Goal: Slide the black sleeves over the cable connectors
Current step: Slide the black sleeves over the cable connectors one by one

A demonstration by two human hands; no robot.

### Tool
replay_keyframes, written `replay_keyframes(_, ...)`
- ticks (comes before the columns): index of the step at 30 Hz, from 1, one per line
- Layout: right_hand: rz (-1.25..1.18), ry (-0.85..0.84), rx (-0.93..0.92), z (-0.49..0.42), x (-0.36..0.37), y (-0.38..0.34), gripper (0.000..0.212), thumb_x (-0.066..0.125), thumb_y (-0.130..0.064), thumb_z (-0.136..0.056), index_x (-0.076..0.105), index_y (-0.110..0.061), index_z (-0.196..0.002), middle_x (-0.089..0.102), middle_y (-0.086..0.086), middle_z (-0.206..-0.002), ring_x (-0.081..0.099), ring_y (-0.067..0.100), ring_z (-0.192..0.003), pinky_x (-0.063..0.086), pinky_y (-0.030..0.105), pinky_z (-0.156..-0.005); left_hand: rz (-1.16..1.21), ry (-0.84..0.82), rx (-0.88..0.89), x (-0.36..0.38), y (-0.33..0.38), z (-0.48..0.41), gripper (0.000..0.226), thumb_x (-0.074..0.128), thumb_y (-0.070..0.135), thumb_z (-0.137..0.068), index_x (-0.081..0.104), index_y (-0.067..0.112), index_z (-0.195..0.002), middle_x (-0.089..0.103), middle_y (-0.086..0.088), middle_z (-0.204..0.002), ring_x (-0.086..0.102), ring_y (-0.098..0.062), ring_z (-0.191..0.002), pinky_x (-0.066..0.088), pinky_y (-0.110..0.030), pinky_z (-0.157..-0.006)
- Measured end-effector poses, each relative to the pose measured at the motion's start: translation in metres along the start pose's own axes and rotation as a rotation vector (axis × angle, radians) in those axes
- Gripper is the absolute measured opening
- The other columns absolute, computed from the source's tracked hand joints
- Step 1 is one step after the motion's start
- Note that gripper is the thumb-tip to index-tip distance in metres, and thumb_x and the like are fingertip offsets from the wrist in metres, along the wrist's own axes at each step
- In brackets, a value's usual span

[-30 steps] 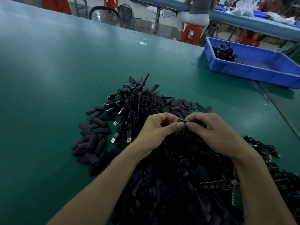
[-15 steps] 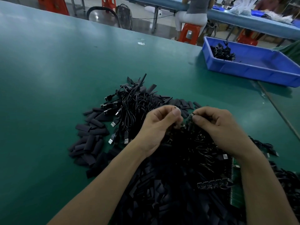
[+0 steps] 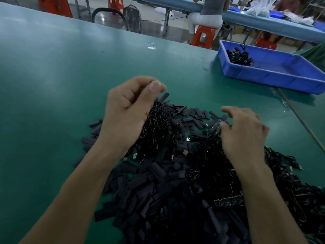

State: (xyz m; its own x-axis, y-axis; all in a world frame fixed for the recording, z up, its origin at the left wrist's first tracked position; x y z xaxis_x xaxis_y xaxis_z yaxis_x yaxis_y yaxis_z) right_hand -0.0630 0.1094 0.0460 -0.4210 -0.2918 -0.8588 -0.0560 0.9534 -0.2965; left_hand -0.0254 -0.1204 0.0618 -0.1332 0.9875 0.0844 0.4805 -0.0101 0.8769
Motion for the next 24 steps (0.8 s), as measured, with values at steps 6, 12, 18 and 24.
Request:
replay_keyframes(6,-0.103,-0.342,-0.499,0.023,0.016,-0.040,0.038,0.061,0.006,-0.084,0.079,-0.025,-0.099,0.066,-0.006,-0.104,0.043,0.016,-0.099,0.026,0.032,-0.083,-0.160,-0.268,-0.354,0.002,-0.032,0.000,0.033,0.042,0.008,-0.106,0.065,0.026,-0.122,0.044,0.000,-0.062,0.033,-0.011,-0.051,0.027,-0.019,-0.042)
replay_keyframes(12,0.080,-0.512,-0.619,0.047,0.028,-0.058,0.027,0.054,-0.058,-0.089,0.070,-0.041,-0.102,0.060,-0.016,-0.097,0.036,0.016,-0.105,0.015,0.038,-0.077,-0.258,-0.284,-0.298,0.000,-0.042,0.001,0.016,0.048,0.009,-0.105,0.052,0.024,-0.110,0.075,0.006,-0.082,0.062,-0.005,-0.059,0.047,-0.017,-0.052)
replay_keyframes(18,0.211,-0.557,-0.578,0.063,0.038,-0.065,0.049,0.055,-0.073,-0.082,0.075,-0.032,-0.100,0.049,-0.008,-0.104,0.031,0.024,-0.113,0.014,0.043,-0.084,-0.145,-0.201,-0.295,-0.003,-0.045,0.000,0.021,0.062,0.009,-0.098,0.063,0.027,-0.088,0.077,0.003,-0.084,0.070,-0.012,-0.064,0.053,-0.019,-0.057)
replay_keyframes(24,-0.004,-0.523,-0.492,0.063,0.038,-0.061,0.023,0.067,-0.054,-0.085,0.072,-0.033,-0.096,0.055,-0.012,-0.112,0.035,0.018,-0.111,0.016,0.035,-0.082,-0.147,-0.180,-0.237,-0.002,-0.042,0.001,0.025,0.067,0.013,-0.095,0.068,0.036,-0.085,0.071,0.003,-0.074,0.067,-0.011,-0.061,0.054,-0.020,-0.059)
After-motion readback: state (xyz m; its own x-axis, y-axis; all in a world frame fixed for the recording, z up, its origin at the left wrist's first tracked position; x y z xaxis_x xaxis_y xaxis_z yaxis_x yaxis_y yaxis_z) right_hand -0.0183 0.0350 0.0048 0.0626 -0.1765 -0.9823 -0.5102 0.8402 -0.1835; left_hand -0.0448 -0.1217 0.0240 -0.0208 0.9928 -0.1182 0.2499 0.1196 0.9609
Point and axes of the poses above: each hand's wrist, its own z-axis away from the middle knuckle, its own x-axis out of the palm, y = z × x, the point moved 1 cm from there along -z, towards the middle knuckle
